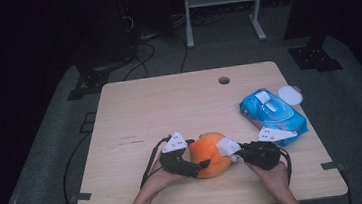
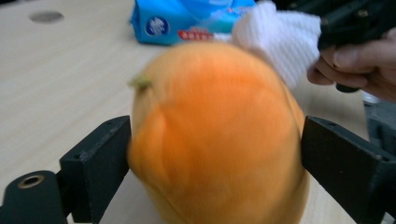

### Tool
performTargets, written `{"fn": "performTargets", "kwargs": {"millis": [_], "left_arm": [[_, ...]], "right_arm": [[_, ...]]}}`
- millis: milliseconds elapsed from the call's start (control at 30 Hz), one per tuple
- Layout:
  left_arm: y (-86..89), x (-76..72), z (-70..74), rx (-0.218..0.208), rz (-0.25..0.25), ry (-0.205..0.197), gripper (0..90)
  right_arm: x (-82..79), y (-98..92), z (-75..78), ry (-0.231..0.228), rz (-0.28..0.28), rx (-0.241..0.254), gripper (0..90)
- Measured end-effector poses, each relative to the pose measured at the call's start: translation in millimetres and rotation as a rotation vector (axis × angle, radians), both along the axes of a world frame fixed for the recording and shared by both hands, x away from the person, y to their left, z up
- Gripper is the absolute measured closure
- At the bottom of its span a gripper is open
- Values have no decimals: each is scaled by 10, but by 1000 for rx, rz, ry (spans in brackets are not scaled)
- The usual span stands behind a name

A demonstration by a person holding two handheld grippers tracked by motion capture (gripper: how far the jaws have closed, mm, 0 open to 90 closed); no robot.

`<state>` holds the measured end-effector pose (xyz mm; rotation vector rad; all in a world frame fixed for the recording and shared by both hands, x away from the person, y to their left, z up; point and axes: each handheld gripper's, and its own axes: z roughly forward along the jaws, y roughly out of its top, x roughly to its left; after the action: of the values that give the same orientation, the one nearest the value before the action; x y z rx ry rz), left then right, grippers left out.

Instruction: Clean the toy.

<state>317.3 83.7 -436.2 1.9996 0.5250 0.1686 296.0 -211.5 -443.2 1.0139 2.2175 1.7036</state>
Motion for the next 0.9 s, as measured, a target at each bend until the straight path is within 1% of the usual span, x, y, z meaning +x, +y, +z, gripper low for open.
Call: {"fn": "performTargets", "kwargs": {"millis": [33,67,100,167,200,233,267,333,367,400,433,467,500,567,600,633,667,700,733,767,800,833,900], "left_arm": [[-3,-4,1,7,4,-6,177],[4,3,14,12,10,1,206],[16,12,20,14,18,9,226],[38,29,11,7,36,28,250],[58,43,1,1,39,38,260],[76,57,-3,-3,45,46,269],[90,70,-10,-13,56,60,273],[122,99,-20,-26,71,86,274],[130,106,-22,-30,76,95,274],[129,110,-24,-39,79,101,274],[119,107,-19,-39,77,94,274],[111,103,-10,-38,77,91,275],[100,96,2,-43,73,82,281],[65,66,36,-51,57,65,287],[55,56,46,-51,50,57,287],[45,44,57,-51,46,46,287],[43,41,58,-56,46,46,275],[38,47,48,-69,51,56,243],[35,51,40,-75,60,64,192],[32,55,34,-74,74,59,153],[27,58,27,-69,85,62,102],[26,63,17,-67,81,66,90],[11,65,-19,-58,65,83,93]], "right_arm": [[-22,33,18,-12,3,-10,807],[-44,63,32,-29,12,-19,806],[-85,119,55,-54,33,-25,806],[-127,193,82,-81,70,-35,805],[-133,209,88,-86,77,-45,806],[-126,209,85,-89,72,-56,806],[-105,187,72,-77,60,-51,807],[-55,107,21,-40,20,-49,808],[-35,66,-6,-21,-1,-50,808],[-23,44,-22,-11,-8,-48,808],[-18,33,-31,-3,-11,-42,808],[-31,57,-18,-9,-6,-44,807],[-48,85,-2,-19,5,-48,807],[-100,174,56,-58,56,-41,806],[-116,199,83,-73,63,-50,806],[-120,202,97,-77,61,-59,807],[-103,178,94,-67,54,-55,808],[-85,150,79,-59,44,-48,808],[-56,99,50,-38,26,-38,808],[-37,65,31,-33,14,-41,807],[-25,38,15,-37,-3,-56,807],[-12,13,-1,-31,-14,-64,807],[9,-17,-34,-10,-21,-47,807]]}}
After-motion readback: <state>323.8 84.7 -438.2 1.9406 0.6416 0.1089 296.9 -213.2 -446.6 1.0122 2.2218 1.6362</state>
